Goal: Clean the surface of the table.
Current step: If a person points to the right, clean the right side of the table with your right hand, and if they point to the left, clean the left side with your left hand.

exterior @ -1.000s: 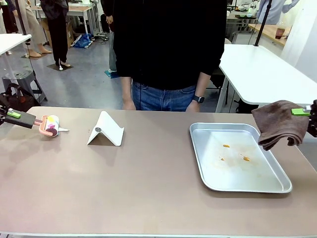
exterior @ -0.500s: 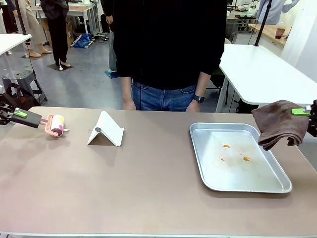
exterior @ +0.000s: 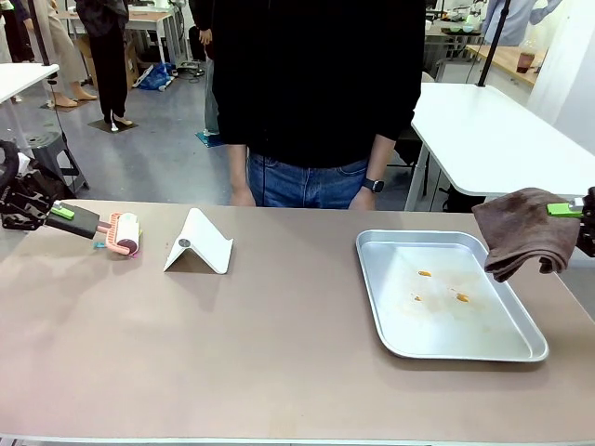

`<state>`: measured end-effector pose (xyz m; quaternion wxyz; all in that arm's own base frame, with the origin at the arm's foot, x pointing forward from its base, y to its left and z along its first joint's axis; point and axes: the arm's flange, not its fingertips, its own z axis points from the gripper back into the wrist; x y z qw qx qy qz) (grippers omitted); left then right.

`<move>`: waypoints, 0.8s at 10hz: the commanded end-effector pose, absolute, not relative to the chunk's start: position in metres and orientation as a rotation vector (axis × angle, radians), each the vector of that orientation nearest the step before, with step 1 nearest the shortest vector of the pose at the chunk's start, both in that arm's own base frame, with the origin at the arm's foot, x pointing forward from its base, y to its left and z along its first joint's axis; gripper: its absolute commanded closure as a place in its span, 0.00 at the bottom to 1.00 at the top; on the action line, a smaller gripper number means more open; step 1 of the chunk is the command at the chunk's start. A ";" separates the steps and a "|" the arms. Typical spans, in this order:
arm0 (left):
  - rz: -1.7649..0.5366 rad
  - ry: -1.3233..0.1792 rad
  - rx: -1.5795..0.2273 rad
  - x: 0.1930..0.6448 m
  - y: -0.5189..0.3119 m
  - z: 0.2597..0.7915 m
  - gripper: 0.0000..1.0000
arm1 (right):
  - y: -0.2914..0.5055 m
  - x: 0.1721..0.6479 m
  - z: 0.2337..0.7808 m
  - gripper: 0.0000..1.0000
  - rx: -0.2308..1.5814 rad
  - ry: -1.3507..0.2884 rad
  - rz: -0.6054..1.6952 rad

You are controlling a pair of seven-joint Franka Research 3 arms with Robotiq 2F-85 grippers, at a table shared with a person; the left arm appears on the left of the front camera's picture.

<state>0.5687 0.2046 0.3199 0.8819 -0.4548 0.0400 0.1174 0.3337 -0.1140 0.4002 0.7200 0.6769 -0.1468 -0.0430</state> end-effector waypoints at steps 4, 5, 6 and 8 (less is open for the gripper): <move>0.265 0.100 -0.930 0.571 0.181 0.320 0.96 | -0.114 0.331 0.405 1.00 1.496 -0.315 -0.098; 0.258 0.087 -0.957 0.569 0.181 0.329 0.96 | -0.114 0.331 0.405 1.00 1.496 -0.315 -0.098; 0.251 0.068 -0.983 0.564 0.184 0.342 0.96 | -0.114 0.331 0.405 1.00 1.496 -0.315 -0.098; 0.231 0.027 -1.031 0.546 0.203 0.383 0.96 | -0.114 0.331 0.405 1.00 1.496 -0.315 -0.098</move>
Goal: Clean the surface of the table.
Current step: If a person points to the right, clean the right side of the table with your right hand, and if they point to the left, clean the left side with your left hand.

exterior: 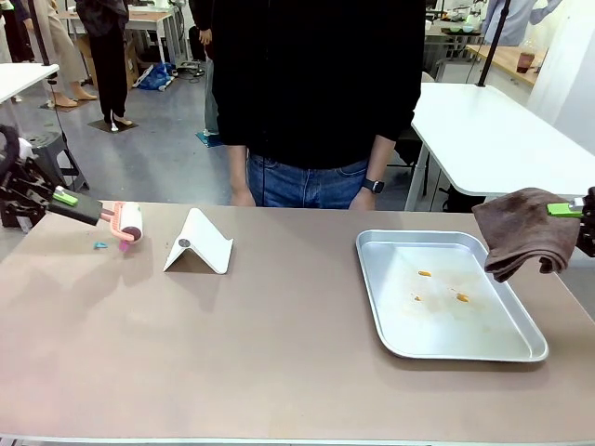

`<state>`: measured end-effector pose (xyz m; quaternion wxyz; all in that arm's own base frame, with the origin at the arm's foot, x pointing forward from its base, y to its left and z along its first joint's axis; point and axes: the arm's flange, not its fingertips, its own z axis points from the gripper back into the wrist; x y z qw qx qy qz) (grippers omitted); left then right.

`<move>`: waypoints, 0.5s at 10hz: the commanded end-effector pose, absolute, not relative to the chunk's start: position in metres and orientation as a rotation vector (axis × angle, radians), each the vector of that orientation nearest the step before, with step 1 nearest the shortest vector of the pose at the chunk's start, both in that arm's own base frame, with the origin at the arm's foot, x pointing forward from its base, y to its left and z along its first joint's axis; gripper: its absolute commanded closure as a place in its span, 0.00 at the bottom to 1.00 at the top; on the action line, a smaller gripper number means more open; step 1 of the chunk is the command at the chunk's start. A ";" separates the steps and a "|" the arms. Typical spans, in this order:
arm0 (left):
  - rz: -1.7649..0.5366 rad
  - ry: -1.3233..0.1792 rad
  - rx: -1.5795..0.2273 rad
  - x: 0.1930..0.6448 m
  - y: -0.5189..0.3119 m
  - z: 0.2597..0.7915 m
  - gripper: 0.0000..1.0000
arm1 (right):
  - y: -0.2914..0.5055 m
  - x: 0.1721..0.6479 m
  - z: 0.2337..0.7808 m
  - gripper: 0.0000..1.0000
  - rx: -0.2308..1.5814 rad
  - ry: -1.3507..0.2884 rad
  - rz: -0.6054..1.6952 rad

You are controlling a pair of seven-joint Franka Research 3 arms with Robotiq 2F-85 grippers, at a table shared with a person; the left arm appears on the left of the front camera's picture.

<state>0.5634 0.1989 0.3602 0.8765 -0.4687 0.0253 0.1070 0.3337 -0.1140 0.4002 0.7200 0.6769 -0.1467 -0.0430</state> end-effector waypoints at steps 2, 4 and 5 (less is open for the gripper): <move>0.222 0.015 -1.063 0.512 0.235 0.416 0.96 | -0.114 0.331 0.405 1.00 1.496 -0.315 -0.098; 0.179 -0.027 -1.125 0.470 0.277 0.435 0.96 | -0.114 0.331 0.405 1.00 1.496 -0.315 -0.098; 0.157 -0.034 -1.144 0.452 0.296 0.440 0.96 | -0.114 0.331 0.405 1.00 1.496 -0.315 -0.098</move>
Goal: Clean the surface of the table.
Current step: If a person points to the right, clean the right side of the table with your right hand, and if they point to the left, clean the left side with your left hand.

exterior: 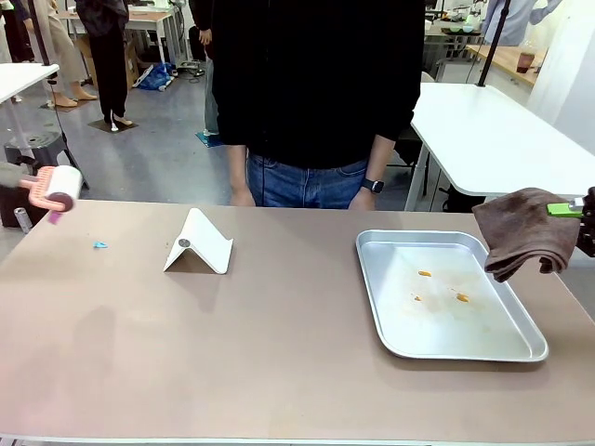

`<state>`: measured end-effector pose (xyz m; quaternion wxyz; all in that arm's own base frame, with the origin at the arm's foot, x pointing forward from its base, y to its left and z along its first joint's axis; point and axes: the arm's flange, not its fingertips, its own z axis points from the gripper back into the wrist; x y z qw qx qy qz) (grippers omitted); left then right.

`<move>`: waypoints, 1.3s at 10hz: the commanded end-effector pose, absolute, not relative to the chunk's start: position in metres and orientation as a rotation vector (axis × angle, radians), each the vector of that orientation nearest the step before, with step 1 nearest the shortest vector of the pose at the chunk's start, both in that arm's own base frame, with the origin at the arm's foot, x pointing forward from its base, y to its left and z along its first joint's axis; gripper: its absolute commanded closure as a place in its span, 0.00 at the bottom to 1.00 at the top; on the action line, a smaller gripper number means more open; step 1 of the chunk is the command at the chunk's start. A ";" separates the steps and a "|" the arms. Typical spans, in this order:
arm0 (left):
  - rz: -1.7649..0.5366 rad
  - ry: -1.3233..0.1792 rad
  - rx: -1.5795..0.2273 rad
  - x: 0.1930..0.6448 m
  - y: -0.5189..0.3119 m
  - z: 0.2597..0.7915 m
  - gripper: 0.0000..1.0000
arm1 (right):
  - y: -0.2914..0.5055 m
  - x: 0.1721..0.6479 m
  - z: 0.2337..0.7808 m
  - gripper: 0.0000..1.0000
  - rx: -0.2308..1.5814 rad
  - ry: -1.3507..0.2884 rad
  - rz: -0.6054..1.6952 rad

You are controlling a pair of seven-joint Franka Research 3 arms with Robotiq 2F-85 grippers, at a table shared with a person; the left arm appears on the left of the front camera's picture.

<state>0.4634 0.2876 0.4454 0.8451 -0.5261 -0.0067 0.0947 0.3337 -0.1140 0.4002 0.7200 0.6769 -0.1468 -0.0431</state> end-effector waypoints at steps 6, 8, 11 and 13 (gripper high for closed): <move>0.188 -0.099 -1.158 0.414 0.353 0.435 0.96 | -0.114 0.331 0.405 1.00 1.496 -0.315 -0.098; 0.215 -0.119 -1.161 0.417 0.360 0.434 0.96 | -0.114 0.331 0.405 1.00 1.496 -0.315 -0.098; 0.224 -0.104 -1.159 0.427 0.359 0.425 0.96 | -0.114 0.331 0.405 1.00 1.496 -0.315 -0.098; 0.226 -0.087 -1.122 0.450 0.352 0.403 0.96 | -0.114 0.331 0.405 1.00 1.496 -0.315 -0.098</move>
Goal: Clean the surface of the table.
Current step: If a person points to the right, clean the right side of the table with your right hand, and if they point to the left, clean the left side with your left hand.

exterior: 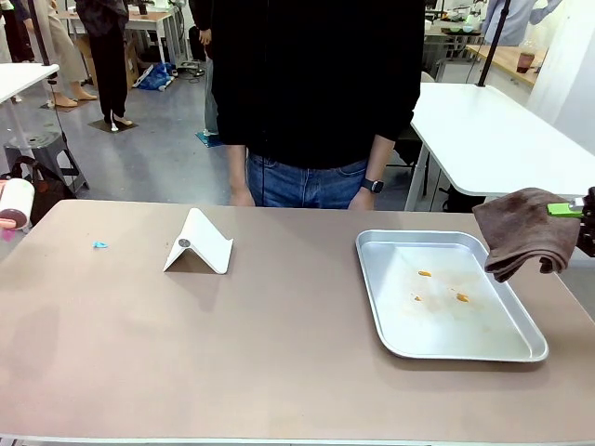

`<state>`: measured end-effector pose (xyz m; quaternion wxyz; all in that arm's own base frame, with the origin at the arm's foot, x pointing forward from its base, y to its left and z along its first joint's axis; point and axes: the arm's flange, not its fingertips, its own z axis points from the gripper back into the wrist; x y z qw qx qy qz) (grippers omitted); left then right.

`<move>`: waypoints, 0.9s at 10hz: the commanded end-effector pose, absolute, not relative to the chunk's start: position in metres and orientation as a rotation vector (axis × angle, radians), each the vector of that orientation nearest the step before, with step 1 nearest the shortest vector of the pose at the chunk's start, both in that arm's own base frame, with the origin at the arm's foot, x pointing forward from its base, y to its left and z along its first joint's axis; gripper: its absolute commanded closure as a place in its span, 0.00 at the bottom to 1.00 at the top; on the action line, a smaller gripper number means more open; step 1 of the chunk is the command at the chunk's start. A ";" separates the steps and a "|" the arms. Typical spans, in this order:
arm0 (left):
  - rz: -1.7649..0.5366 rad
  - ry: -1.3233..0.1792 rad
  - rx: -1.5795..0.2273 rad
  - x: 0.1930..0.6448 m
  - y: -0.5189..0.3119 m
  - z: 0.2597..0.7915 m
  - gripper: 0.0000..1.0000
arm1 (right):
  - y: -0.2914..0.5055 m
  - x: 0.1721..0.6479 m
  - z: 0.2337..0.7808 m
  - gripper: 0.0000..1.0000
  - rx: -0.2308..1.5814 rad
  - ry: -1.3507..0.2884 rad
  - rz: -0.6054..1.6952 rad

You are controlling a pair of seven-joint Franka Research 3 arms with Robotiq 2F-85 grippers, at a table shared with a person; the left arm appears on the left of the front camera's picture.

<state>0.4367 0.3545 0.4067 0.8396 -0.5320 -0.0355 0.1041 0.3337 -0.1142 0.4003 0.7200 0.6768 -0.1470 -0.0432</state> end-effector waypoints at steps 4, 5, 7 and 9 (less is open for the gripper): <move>0.307 -0.019 -1.057 0.501 0.334 0.350 0.96 | -0.114 0.331 0.405 1.00 1.496 -0.315 -0.098; 0.325 -0.009 -1.032 0.509 0.329 0.337 0.96 | -0.114 0.331 0.405 1.00 1.496 -0.315 -0.098; 0.340 0.045 -1.005 0.518 0.318 0.321 0.96 | -0.114 0.331 0.405 1.00 1.496 -0.315 -0.098; 0.331 0.039 -0.985 0.521 0.311 0.321 0.96 | -0.114 0.331 0.405 1.00 1.496 -0.315 -0.098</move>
